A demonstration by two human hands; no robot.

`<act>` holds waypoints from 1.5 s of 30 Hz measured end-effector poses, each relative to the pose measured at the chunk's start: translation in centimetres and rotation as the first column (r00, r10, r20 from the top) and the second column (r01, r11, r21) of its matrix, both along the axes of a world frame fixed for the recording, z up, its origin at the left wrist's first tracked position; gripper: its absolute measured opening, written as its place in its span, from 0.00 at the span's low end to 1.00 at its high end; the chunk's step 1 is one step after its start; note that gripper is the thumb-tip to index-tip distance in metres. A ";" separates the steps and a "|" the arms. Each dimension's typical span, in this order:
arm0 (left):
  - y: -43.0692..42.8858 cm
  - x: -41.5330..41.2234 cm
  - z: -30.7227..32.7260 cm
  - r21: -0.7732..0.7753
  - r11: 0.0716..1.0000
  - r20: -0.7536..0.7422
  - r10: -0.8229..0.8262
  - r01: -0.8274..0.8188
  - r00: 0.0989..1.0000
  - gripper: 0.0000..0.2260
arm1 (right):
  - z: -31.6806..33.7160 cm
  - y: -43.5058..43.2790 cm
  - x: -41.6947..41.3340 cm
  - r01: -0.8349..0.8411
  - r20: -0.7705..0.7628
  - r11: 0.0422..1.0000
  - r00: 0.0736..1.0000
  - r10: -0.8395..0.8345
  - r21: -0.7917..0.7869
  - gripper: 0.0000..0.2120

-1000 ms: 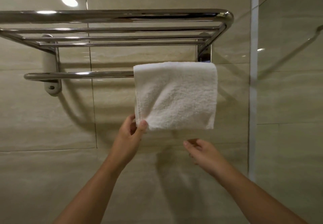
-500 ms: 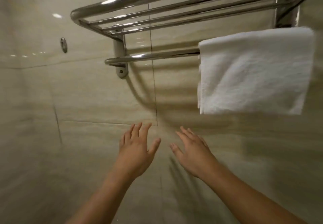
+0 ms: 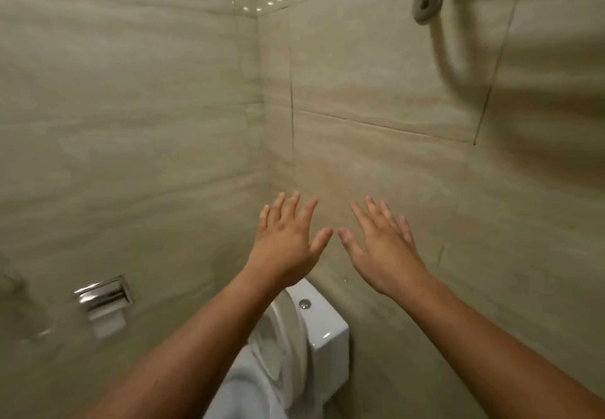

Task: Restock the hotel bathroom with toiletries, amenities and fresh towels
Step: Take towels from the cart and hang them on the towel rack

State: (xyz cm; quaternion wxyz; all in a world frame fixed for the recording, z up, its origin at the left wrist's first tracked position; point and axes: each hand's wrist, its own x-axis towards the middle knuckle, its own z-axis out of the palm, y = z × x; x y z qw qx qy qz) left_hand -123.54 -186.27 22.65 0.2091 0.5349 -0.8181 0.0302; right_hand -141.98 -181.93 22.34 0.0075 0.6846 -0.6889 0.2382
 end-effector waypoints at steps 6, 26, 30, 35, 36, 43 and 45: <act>6.1 5.7 -3.3 0.082 0.968 0.022 0.236 -0.237 0.971 0.32 | -3.5 1.4 5.1 -0.233 0.018 0.968 0.972 0.233 0.089 0.33; 36.4 24.2 -12.5 0.226 0.584 -0.006 0.801 -0.780 0.598 0.30 | -12.4 19.9 27.9 -0.798 0.091 0.546 0.582 0.808 0.256 0.33; 44.0 28.3 -12.4 0.237 0.468 -0.014 0.878 -0.851 0.479 0.31 | -12.1 26.3 33.7 -0.863 0.066 0.432 0.462 0.884 0.262 0.34; 55.3 33.6 -12.1 0.235 0.361 -0.056 0.932 -0.903 0.358 0.31 | -11.1 35.9 41.5 -0.931 0.031 0.276 0.291 0.956 0.239 0.35; 58.0 34.7 -12.2 0.231 0.335 -0.059 0.942 -0.913 0.331 0.31 | -11.1 38.2 43.0 -0.941 0.030 0.240 0.254 0.967 0.237 0.35; 77.7 41.4 -13.9 0.227 0.132 -0.021 0.991 -0.965 0.130 0.30 | -12.8 55.6 53.1 -0.959 -0.014 0.031 0.029 0.999 0.281 0.33; 83.3 42.8 -14.4 0.228 0.065 -0.020 0.998 -0.972 0.062 0.31 | -12.8 60.5 55.6 -0.960 -0.036 -0.020 -0.031 0.999 0.279 0.33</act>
